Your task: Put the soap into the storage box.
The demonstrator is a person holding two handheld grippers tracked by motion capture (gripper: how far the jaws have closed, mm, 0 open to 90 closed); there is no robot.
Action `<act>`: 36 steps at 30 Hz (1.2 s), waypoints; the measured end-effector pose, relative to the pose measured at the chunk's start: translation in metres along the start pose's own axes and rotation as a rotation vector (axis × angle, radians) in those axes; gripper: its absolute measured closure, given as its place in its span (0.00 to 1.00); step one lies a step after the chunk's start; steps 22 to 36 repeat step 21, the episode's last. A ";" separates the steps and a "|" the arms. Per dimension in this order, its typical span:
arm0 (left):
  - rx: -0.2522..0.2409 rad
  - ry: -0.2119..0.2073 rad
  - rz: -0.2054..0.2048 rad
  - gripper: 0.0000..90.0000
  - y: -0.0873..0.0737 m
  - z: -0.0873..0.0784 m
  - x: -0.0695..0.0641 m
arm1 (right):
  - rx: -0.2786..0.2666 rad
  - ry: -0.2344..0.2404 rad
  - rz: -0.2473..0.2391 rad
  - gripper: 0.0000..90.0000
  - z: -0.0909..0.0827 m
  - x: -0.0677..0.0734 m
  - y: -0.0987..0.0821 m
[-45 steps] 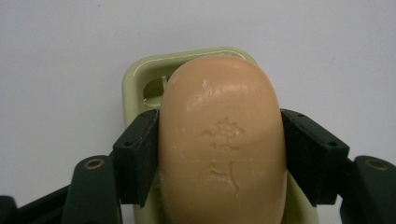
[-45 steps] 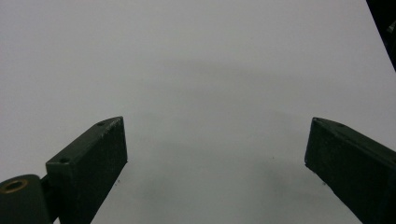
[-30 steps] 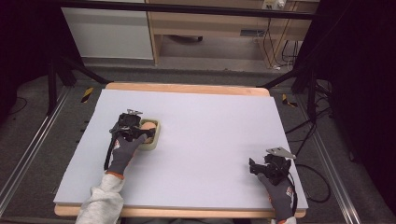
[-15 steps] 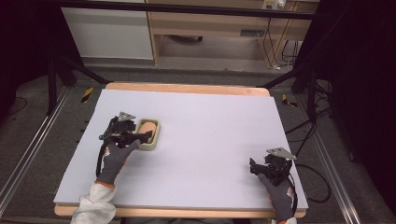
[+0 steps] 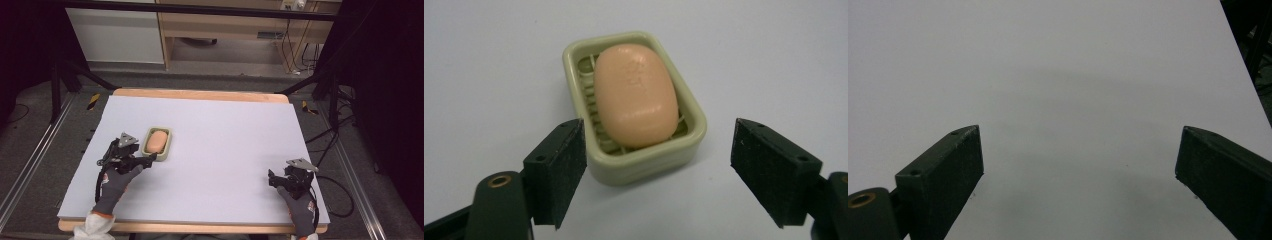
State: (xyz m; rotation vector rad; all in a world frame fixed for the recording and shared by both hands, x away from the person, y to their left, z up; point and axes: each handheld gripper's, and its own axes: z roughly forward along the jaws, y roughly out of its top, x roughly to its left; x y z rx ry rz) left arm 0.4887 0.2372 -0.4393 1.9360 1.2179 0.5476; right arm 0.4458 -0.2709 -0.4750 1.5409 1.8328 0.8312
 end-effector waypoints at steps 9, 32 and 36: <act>0.008 0.024 -0.024 0.22 -0.024 -0.009 0.009 | -0.005 -0.001 0.018 0.06 -0.001 -0.002 -0.001; 0.058 0.071 -0.041 0.20 -0.049 -0.015 0.025 | -0.002 -0.011 0.016 0.06 -0.002 -0.004 -0.002; 0.058 0.071 -0.041 0.20 -0.049 -0.015 0.025 | -0.002 -0.011 0.016 0.06 -0.002 -0.004 -0.002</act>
